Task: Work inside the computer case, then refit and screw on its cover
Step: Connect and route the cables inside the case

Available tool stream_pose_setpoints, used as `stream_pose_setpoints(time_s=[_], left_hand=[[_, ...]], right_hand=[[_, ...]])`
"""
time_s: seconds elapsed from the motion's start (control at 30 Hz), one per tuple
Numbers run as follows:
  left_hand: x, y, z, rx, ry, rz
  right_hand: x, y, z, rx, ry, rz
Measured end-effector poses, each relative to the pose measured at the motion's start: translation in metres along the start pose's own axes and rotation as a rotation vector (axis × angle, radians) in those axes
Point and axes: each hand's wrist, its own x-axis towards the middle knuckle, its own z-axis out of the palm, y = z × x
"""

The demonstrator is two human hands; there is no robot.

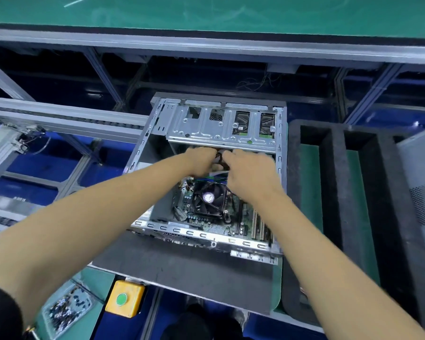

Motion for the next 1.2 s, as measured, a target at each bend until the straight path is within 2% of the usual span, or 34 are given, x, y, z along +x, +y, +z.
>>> stream_pose_setpoints(time_s=[0.13,0.2,0.3,0.37,0.47,0.67,0.77,0.9,0.97,1.07,1.2], left_hand=[[-0.027,-0.01,0.016,-0.212,0.122,-0.021],[-0.037,-0.01,0.025,-0.273,0.212,0.023],[-0.051,-0.009,0.035,-0.087,0.312,0.206],[-0.055,-0.008,0.037,0.039,0.25,0.358],[-0.054,-0.003,0.039,0.107,0.219,0.494],[-0.055,0.017,0.054,0.446,0.317,0.862],[-0.059,0.018,0.053,0.342,0.336,0.834],[-0.07,-0.003,0.03,-0.325,0.27,0.512],[-0.067,-0.016,0.014,-0.487,0.268,0.37],[-0.055,-0.033,-0.01,-0.336,0.26,0.32],[-0.047,-0.033,-0.033,0.033,0.36,0.624]], right_hand=[[0.018,0.037,-0.008,0.107,-0.124,-0.045],[0.022,0.041,-0.003,0.206,-0.128,0.014],[0.029,0.041,0.004,0.353,-0.028,0.187],[0.031,0.044,0.004,0.415,-0.007,0.267],[0.031,0.047,0.005,0.576,-0.008,0.353],[0.031,0.048,0.007,0.606,0.014,0.366],[0.031,0.049,0.009,0.682,0.059,0.41],[0.03,0.052,0.009,0.938,0.18,0.457],[0.03,0.053,0.01,0.97,0.207,0.445],[0.03,0.052,0.012,0.852,0.133,0.377],[0.027,0.053,0.014,0.765,0.126,0.342]])
